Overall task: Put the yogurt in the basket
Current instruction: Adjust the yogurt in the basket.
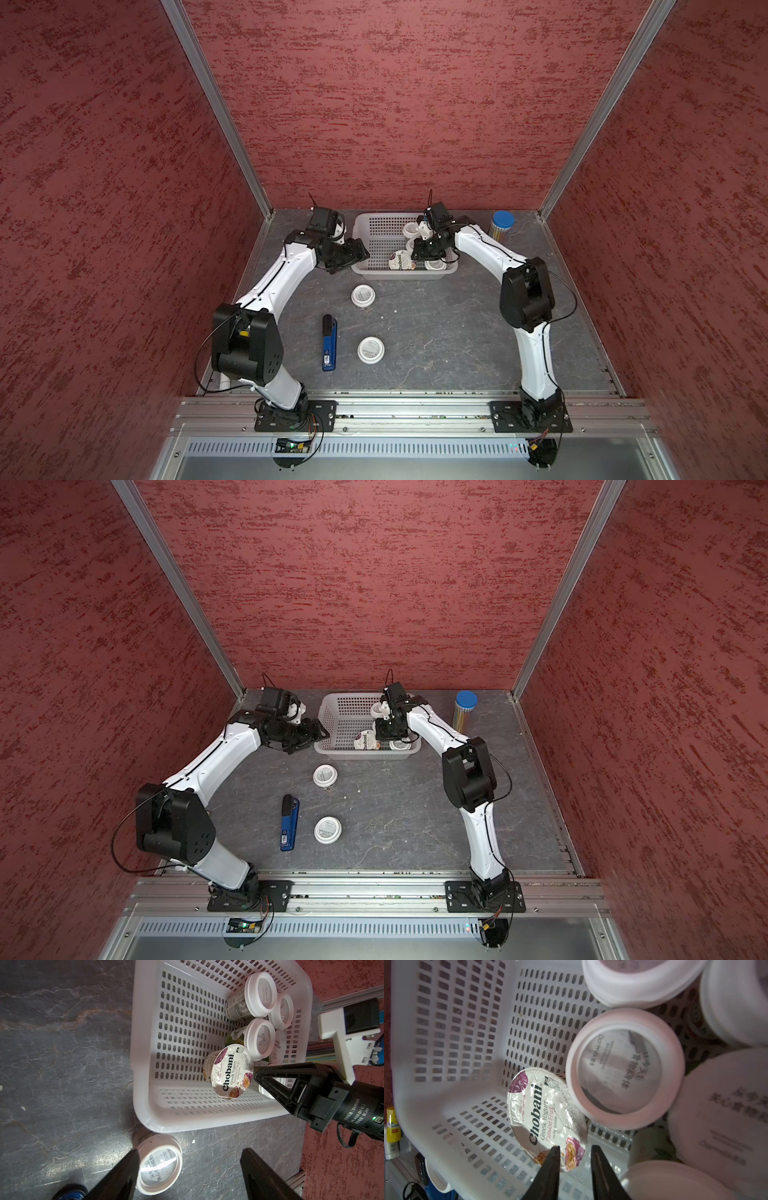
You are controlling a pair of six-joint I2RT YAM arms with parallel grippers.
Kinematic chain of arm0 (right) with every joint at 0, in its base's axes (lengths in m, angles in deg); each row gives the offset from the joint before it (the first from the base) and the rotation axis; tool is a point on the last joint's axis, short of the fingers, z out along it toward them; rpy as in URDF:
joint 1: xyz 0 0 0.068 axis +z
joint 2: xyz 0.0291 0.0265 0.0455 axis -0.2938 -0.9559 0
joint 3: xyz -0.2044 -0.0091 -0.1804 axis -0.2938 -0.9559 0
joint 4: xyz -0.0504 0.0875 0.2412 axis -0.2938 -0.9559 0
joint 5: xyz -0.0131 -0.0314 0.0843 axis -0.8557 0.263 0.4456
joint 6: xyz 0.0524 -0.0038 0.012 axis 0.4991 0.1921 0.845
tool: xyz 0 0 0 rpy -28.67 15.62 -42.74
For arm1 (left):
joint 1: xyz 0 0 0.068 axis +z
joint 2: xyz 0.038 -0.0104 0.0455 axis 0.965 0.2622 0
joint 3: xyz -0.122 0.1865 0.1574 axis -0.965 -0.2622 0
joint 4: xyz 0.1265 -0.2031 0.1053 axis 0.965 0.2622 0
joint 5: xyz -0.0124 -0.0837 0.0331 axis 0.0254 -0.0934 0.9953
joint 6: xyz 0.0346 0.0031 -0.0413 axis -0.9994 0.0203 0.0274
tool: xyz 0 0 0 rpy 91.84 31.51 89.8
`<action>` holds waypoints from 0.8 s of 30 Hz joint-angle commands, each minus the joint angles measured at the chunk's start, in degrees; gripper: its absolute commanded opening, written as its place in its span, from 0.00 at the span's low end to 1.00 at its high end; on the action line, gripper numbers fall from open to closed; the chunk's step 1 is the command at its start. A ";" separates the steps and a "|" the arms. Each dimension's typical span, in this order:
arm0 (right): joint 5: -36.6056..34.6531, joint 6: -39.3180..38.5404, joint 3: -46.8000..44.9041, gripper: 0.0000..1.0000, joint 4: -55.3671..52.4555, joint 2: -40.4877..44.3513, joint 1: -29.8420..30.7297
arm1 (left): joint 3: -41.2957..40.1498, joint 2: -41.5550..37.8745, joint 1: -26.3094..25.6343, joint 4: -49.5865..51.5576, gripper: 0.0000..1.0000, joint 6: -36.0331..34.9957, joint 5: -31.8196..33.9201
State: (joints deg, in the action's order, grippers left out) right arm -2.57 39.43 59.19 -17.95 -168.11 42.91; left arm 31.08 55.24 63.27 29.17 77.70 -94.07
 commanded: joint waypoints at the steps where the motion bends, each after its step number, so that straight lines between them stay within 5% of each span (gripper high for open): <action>1: -3.96 -0.89 1.80 0.35 -1.00 0.92 0.37 | 0.25 -0.20 -0.07 0.24 0.80 -1.27 0.15; 24: -2.56 -1.14 4.24 0.32 -1.87 -3.48 1.66 | 0.47 -0.07 -0.02 0.48 0.80 -1.35 0.55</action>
State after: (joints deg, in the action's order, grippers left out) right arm -4.34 39.01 62.42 -19.35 -171.06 44.07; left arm 31.08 55.24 63.27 29.17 77.70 -94.07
